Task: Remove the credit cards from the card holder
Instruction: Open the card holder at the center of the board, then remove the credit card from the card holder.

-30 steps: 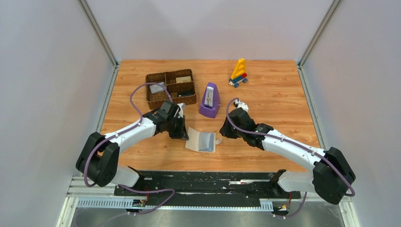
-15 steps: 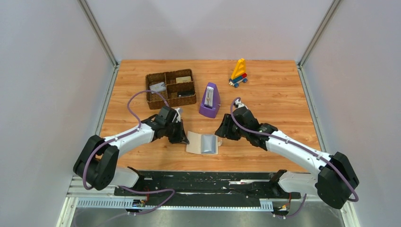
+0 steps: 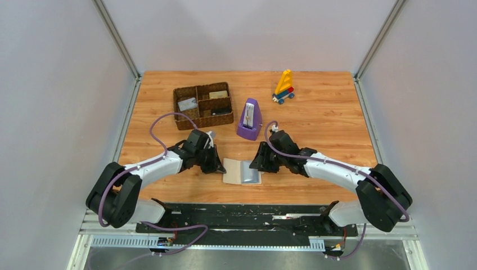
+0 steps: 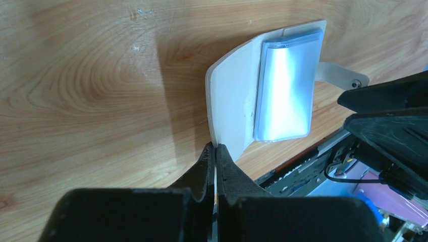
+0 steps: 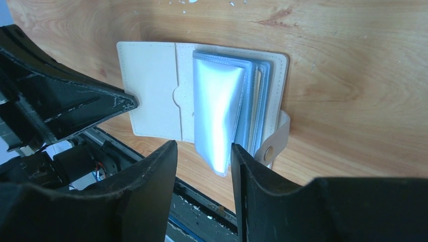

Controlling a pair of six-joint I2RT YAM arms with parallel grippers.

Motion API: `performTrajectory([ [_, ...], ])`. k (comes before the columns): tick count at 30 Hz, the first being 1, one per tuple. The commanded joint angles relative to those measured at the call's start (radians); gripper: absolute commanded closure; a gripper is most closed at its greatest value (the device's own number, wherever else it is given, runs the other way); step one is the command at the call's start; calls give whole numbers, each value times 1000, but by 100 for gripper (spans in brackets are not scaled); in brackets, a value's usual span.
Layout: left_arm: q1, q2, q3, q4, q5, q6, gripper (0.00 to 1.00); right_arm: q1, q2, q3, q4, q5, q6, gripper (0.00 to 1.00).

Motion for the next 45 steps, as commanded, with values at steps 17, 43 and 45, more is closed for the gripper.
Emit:
performTrajectory([
  [17,-2,-29,-20,47,17,-27,100,3,134,-18,140,-43,36,54],
  [43,-2,-36,-39,63,24,-39,100,50,202,84,229,-133,61,55],
  [45,-3,-36,-42,65,25,-39,100,52,205,82,239,-142,65,55],
])
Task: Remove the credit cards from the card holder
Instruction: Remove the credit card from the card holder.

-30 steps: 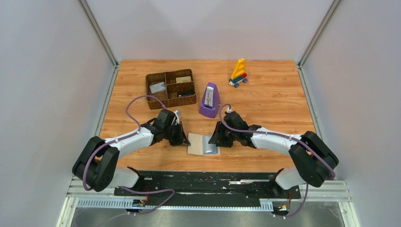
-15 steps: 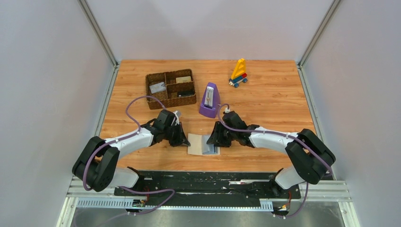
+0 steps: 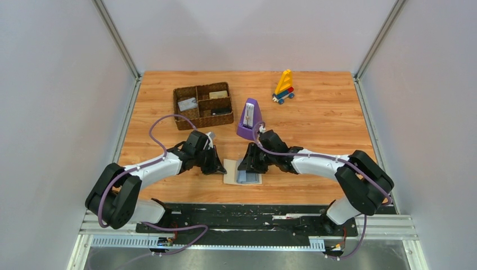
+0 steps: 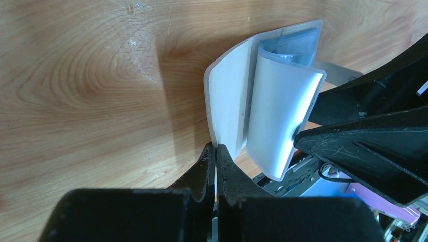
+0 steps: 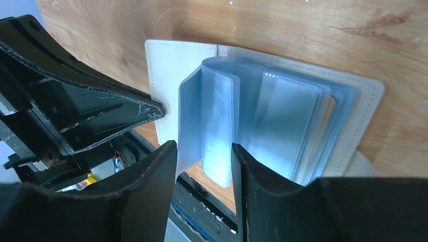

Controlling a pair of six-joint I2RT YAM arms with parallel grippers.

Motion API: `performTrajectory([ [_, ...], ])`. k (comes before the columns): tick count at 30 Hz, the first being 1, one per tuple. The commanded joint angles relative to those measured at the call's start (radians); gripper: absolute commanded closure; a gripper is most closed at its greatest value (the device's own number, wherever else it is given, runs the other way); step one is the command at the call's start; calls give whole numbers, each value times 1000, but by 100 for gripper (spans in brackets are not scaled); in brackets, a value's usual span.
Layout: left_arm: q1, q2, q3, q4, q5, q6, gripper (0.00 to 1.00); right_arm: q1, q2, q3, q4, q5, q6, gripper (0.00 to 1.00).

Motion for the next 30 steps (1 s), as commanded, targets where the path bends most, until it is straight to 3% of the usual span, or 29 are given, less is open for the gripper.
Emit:
performTrajectory([
  [1,-3,-26,-14,31,11,-8,100,10,14,34,82,-37,19,55],
  [15,-3,-26,-16,32,10,-13,100,17,8,34,166,-157,-21,54],
  [24,-2,-29,-21,32,10,-15,100,1,-105,34,43,-73,-98,41],
  [30,-3,-31,-22,32,10,-16,100,-21,-135,32,-92,41,-112,45],
])
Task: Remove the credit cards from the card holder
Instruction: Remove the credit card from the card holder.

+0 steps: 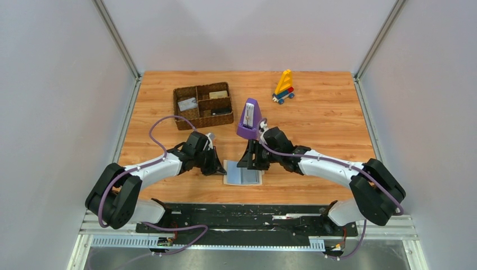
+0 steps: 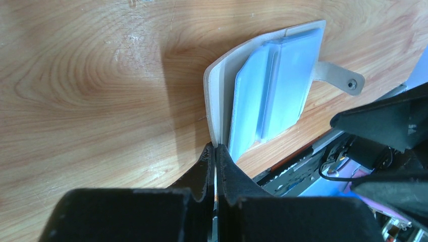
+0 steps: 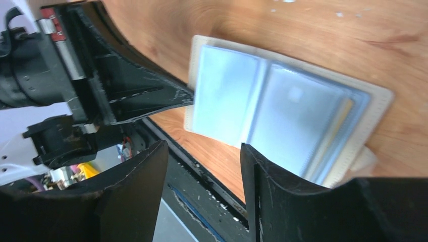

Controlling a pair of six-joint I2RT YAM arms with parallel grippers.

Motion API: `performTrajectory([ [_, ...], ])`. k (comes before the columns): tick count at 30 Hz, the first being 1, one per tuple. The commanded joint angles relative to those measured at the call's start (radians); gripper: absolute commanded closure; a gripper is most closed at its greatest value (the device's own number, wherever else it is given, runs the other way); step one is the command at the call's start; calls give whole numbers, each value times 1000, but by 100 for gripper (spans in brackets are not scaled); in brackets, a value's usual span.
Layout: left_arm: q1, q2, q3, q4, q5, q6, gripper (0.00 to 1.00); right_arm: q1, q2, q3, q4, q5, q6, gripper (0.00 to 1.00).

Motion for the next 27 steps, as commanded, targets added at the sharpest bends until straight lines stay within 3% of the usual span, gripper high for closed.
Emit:
performTrajectory([
  [1,-3,-30,-9,22,4,-8,100,-21,-29,23,-97,108,-34,45],
  [27,-3,-23,-3,20,4,-5,100,-34,93,11,-108,124,-3,49],
])
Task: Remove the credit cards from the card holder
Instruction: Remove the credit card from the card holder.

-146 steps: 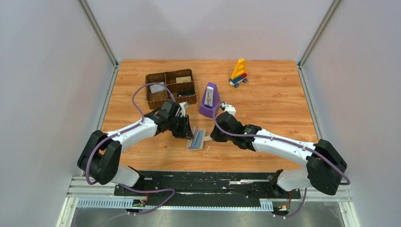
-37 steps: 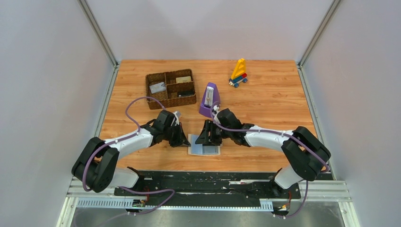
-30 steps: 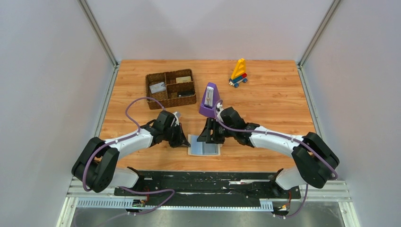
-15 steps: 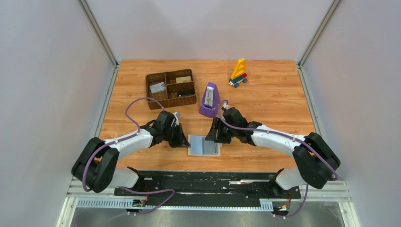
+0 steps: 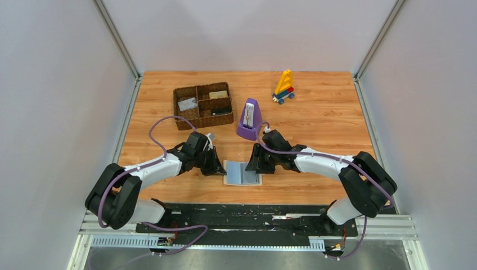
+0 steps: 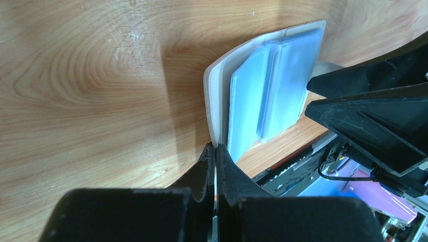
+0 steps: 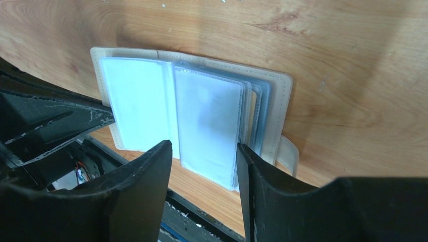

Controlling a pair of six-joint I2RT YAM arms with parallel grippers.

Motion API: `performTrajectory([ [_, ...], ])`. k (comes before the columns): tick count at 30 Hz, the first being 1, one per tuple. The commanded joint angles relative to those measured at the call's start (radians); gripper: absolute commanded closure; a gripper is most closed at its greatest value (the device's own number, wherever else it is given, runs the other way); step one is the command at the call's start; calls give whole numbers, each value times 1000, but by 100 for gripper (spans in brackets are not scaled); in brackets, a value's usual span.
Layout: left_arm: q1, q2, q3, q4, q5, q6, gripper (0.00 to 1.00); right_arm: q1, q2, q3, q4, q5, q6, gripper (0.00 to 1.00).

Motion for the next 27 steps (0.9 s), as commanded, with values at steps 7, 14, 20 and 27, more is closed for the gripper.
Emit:
performTrajectory([
  [7,-3,-21,-2,21,2,-4,100,-2,32,9,48,-19,21,50],
  [14,-3,-21,-4,23,4,-6,100,-2,39,6,81,-48,31,50],
  [20,-3,-20,-9,27,5,-11,100,-1,47,5,107,-73,39,50],
  [27,-4,-21,-10,30,6,-13,100,1,50,1,151,-109,50,50],
])
